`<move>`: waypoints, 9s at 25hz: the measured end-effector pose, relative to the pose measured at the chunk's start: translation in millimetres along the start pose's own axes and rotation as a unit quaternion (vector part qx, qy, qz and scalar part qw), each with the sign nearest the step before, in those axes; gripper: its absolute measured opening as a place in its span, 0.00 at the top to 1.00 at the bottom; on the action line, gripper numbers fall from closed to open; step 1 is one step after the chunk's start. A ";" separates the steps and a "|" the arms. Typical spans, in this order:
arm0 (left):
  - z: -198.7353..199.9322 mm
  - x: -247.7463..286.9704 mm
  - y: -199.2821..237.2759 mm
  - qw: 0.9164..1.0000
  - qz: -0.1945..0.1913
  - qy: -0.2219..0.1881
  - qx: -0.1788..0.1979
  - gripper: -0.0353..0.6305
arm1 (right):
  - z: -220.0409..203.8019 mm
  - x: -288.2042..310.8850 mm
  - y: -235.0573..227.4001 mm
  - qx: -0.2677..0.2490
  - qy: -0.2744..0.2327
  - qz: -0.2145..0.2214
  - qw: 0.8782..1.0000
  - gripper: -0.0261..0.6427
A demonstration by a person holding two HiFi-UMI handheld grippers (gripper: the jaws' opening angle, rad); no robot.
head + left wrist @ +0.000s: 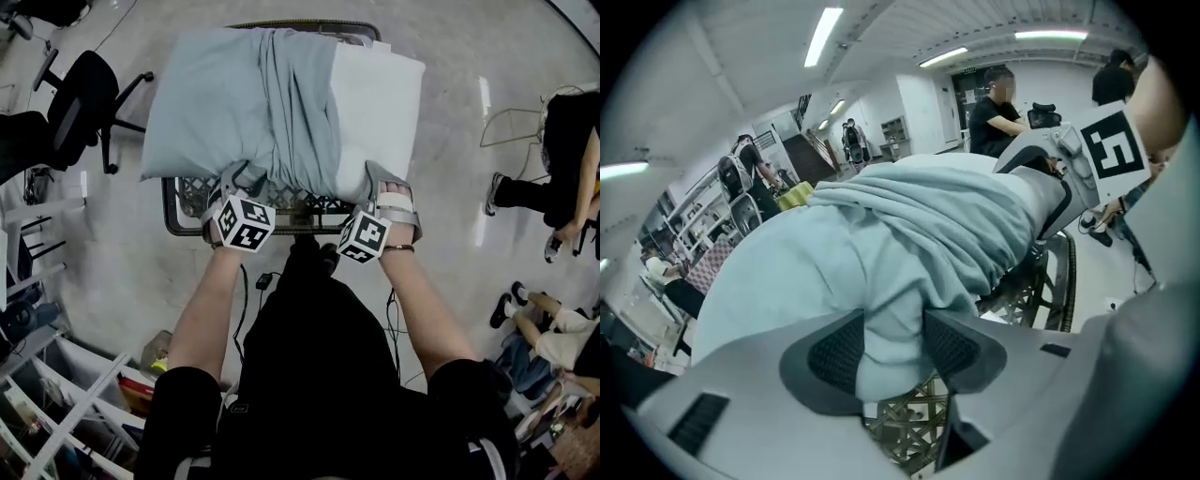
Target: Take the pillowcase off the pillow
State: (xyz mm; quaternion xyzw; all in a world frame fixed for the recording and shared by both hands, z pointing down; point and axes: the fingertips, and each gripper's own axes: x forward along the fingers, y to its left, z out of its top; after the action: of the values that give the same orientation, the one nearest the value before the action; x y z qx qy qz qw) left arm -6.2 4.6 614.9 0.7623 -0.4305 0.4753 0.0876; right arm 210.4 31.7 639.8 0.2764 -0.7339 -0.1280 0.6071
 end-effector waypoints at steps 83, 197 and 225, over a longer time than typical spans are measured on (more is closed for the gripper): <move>-11.9 -28.5 10.1 0.987 -0.087 -0.035 0.128 0.72 | 107.1 -23.3 -3.2 0.022 -0.002 0.098 0.995 0.28; 169.7 29.0 251.6 0.976 -0.156 -0.041 0.145 0.81 | 90.3 27.1 -213.3 0.095 0.020 0.337 0.936 0.73; 130.4 74.4 268.7 0.894 -0.169 0.137 0.391 0.94 | 127.9 19.5 -234.6 0.032 -0.042 0.341 0.939 0.80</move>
State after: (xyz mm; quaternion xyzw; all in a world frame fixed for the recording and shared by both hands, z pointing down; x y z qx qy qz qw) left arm -107.1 -273.8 530.9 0.7234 -0.0585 0.6832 -0.0800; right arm 144.0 -189.2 503.5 0.0230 -0.8125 0.0986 0.5742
